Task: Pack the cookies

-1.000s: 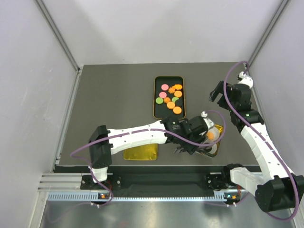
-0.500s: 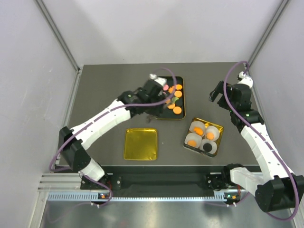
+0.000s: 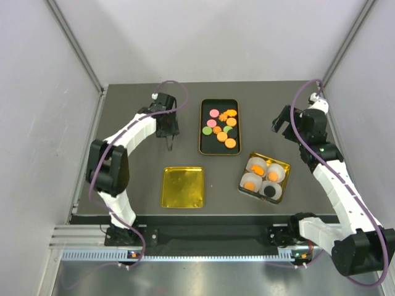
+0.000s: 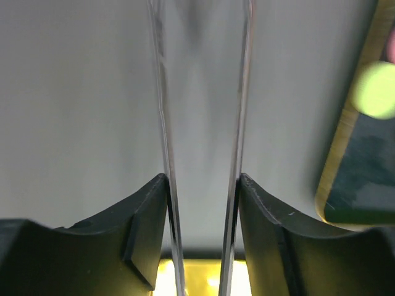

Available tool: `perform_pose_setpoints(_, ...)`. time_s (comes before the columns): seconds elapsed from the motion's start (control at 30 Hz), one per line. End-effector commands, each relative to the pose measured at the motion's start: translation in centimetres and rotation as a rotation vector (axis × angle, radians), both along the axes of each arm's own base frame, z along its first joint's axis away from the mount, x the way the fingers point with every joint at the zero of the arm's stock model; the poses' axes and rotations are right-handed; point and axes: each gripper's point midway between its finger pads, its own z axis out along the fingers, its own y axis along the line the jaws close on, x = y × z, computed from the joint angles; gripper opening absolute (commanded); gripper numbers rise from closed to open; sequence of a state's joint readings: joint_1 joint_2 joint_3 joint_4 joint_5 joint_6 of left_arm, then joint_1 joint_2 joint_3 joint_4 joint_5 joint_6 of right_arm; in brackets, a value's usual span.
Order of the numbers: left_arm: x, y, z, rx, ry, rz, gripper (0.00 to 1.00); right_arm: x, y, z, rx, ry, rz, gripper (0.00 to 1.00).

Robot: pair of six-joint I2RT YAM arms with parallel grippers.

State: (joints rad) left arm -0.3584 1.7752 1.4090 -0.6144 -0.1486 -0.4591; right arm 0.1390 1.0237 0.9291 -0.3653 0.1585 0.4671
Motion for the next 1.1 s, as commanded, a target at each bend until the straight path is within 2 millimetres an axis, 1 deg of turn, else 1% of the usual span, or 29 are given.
perform_pose_setpoints(0.0,3.2,1.0,-0.6,-0.018,-0.045,0.057,0.54,0.3,-0.5,1.9,-0.002,-0.068,0.000,1.00)
perform_pose_setpoints(0.03,3.5,1.2,-1.4,-0.016,-0.033,0.065,0.54,0.4,-0.4,1.8,-0.001,-0.065,0.004,1.00)
perform_pose_setpoints(0.1,4.2,2.0,-1.9,-0.009,-0.032,0.082,0.57,0.4,-0.4,1.8,0.000,-0.063,0.009,1.00)
perform_pose_setpoints(0.13,4.4,2.3,-2.5,-0.001,-0.023,0.090,0.59,0.4,-0.4,1.8,-0.001,-0.063,0.007,1.00)
perform_pose_setpoints(0.2,5.0,3.1,-2.7,0.003,-0.022,0.106,0.60,0.5,-0.2,1.6,0.001,-0.057,0.015,1.00)
perform_pose_setpoints(0.23,5.2,3.3,-3.4,0.009,-0.011,0.111,0.61,0.5,-0.2,1.6,0.001,-0.057,0.015,1.00)
perform_pose_setpoints(0.3,5.5,3.8,-3.8,0.012,-0.002,0.117,0.62,0.5,-0.1,1.5,0.003,-0.055,0.022,1.00)
perform_pose_setpoints(0.33,5.5,3.9,-4.2,0.017,0.007,0.118,0.65,0.5,-0.1,1.5,0.003,-0.055,0.022,1.00)
perform_pose_setpoints(0.43,5.7,4.4,-4.6,0.017,0.010,0.123,0.75,0.6,-0.1,1.5,0.003,-0.055,0.022,1.00)
perform_pose_setpoints(0.53,6.1,4.6,-4.2,0.018,-0.005,0.122,0.80,0.6,0.0,1.4,0.001,-0.052,0.028,1.00)
perform_pose_setpoints(0.6,6.3,4.7,-3.9,0.015,-0.010,0.120,0.81,0.6,0.1,1.4,0.003,-0.052,0.030,1.00)
perform_pose_setpoints(0.67,6.6,4.9,-3.4,0.012,-0.015,0.123,0.85,0.6,0.1,1.3,0.004,-0.050,0.030,0.99)
perform_pose_setpoints(0.73,7.1,4.8,-2.4,0.011,-0.034,0.119,0.89,0.6,0.1,1.4,0.003,-0.053,0.030,1.00)
perform_pose_setpoints(0.77,7.2,4.9,-2.0,0.015,-0.044,0.114,0.92,0.6,0.0,1.5,0.003,-0.055,0.029,1.00)
perform_pose_setpoints(0.8,7.2,4.9,-0.8,0.014,-0.062,0.116,0.94,0.6,0.0,1.4,0.003,-0.053,0.029,1.00)
perform_pose_setpoints(0.87,7.2,5.0,0.5,0.012,-0.085,0.113,0.96,0.5,0.1,1.5,0.004,-0.056,0.033,1.00)
perform_pose_setpoints(0.9,7.1,5.0,1.9,0.004,-0.111,0.112,0.96,0.6,0.1,1.3,0.002,-0.050,0.034,1.00)
perform_pose_setpoints(0.93,6.6,5.0,2.3,0.001,-0.106,0.108,0.96,0.6,0.2,1.3,0.005,-0.050,0.039,1.00)
perform_pose_setpoints(0.97,6.3,5.0,3.6,-0.007,-0.126,0.108,0.96,0.6,0.3,1.3,0.006,-0.048,0.042,1.00)
perform_pose_setpoints(1.03,4.9,4.8,3.6,-0.025,-0.111,0.097,0.94,0.7,0.5,1.1,0.010,-0.044,0.054,1.00)
perform_pose_setpoints(1.07,4.2,4.8,5.0,-0.046,-0.136,0.101,0.93,0.7,0.5,1.0,0.009,-0.043,0.057,1.00)
